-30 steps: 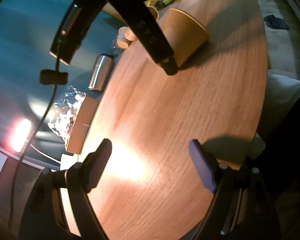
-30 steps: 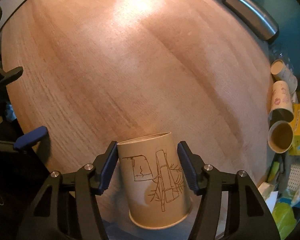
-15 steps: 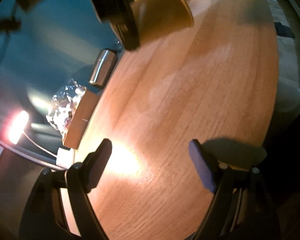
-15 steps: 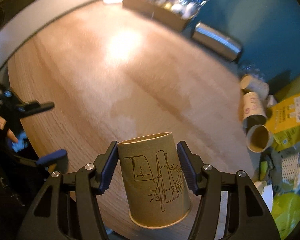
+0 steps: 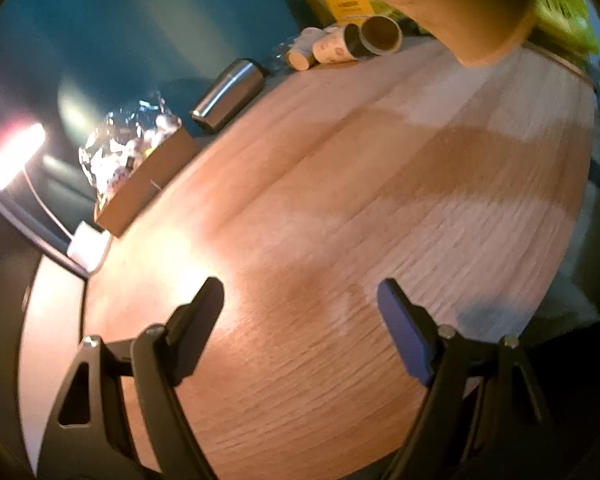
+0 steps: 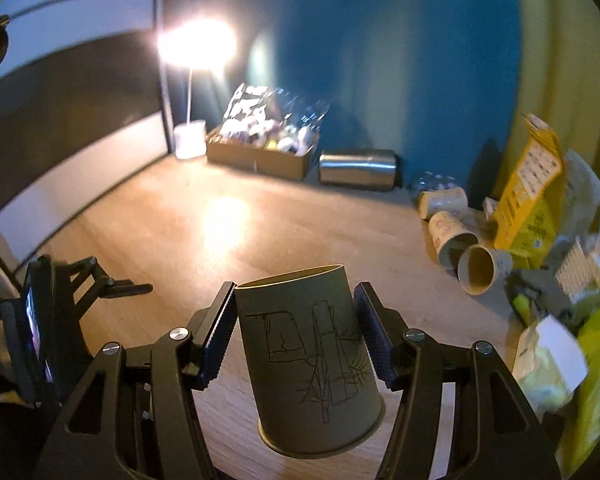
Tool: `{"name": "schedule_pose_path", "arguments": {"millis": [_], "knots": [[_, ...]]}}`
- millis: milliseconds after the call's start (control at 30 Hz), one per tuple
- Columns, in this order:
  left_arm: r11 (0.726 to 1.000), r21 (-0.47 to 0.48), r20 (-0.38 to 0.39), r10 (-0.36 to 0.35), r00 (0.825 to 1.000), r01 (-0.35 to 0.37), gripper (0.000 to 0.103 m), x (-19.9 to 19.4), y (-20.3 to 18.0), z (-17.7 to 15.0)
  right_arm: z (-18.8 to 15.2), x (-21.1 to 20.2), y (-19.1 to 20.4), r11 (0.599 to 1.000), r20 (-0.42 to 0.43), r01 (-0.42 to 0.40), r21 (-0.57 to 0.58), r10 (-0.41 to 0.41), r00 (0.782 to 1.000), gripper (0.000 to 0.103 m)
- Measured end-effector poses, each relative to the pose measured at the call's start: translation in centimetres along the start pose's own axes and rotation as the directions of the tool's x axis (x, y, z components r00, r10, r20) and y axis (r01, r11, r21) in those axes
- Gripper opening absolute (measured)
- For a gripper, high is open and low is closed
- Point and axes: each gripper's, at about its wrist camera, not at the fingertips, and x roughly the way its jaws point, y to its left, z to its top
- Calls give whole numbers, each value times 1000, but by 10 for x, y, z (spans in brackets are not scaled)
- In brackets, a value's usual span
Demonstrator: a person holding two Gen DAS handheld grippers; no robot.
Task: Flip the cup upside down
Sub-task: 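Carry the inverted cup with the right gripper and lower it to the table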
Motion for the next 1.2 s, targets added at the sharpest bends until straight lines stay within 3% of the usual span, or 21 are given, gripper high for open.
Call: {"name": "schedule_pose_path", "arguments": {"millis": [233, 600, 900, 1200], "knots": [[968, -222, -23, -128, 992, 120, 81, 1, 11, 7, -40, -9, -7, 991, 133, 38, 126, -55, 990, 62], [916, -373, 10, -156, 988, 148, 81, 2, 20, 2, -90, -3, 1, 965, 229, 150, 216, -199, 953, 62], [885, -429, 50, -176, 983, 180, 81, 11, 29, -2, -107, 12, 3, 951, 256, 196, 240, -257, 932, 62], [872, -452, 86, -168, 982, 189, 81, 18, 39, -6, -115, 27, 10, 935, 258, 252, 251, -316, 913, 63]]}}
